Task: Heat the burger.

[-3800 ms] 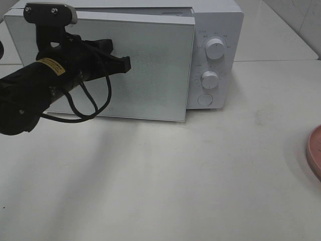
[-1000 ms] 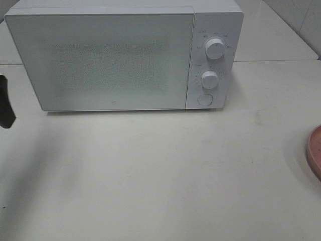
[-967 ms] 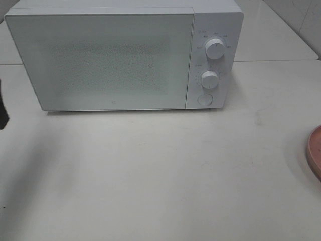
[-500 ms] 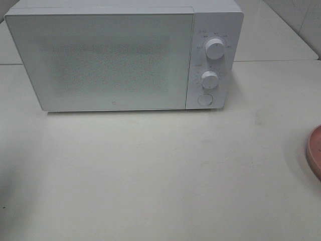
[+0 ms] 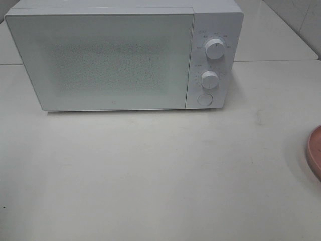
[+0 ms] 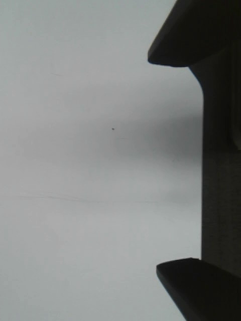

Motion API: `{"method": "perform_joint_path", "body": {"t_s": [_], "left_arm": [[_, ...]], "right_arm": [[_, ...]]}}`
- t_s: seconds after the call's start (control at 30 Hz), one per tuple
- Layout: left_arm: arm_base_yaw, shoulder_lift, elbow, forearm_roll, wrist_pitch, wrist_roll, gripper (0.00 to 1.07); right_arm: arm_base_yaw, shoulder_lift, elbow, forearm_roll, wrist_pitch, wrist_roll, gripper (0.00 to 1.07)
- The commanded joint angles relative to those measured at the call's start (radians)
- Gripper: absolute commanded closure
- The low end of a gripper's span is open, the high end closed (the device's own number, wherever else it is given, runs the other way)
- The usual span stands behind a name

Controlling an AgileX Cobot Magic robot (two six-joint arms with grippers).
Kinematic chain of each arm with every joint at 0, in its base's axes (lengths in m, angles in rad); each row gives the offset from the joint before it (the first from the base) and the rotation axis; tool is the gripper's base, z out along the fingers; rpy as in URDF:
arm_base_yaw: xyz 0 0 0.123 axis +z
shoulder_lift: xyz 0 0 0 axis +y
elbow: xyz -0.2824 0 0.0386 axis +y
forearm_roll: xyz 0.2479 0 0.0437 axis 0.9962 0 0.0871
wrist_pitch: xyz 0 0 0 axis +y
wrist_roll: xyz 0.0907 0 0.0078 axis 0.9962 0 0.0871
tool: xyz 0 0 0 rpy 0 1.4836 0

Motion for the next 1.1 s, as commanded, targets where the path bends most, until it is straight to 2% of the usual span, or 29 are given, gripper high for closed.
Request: {"method": "perform_joint_path", "body": {"t_s": [0.03, 0.1, 0.13, 0.2, 0.53, 1.1], "left_arm": [[0.002, -0.096, 0.006, 0.000, -0.018, -0.004, 0.08], [0.002, -0.209, 0.009, 0.005, -0.009, -0.004, 0.08], [0.002, -0.209, 0.009, 0.005, -0.009, -0.004, 0.08], [0.002, -0.346, 0.025, 0.010, 0.009, -0.004, 0.08], [0.002, -0.553, 0.026, 0.017, 0.008, -0.004, 0.08], [0.002, -0.549, 0.026, 0.016, 0.008, -0.004, 0.08]], "right_arm": [[-0.005, -0.027, -0.002, 0.001, -0.007, -0.012, 0.34], [-0.005, -0.027, -0.002, 0.001, -0.007, -0.012, 0.34], [-0.005, -0.027, -0.002, 0.001, -0.007, -0.012, 0.34], [-0.005, -0.027, -0.002, 0.001, -0.007, -0.012, 0.34], [-0.005, -0.027, -0.002, 0.001, -0.007, -0.012, 0.34], [-0.005, -0.018, -0.002, 0.001, -0.007, -0.012, 0.34]]}}
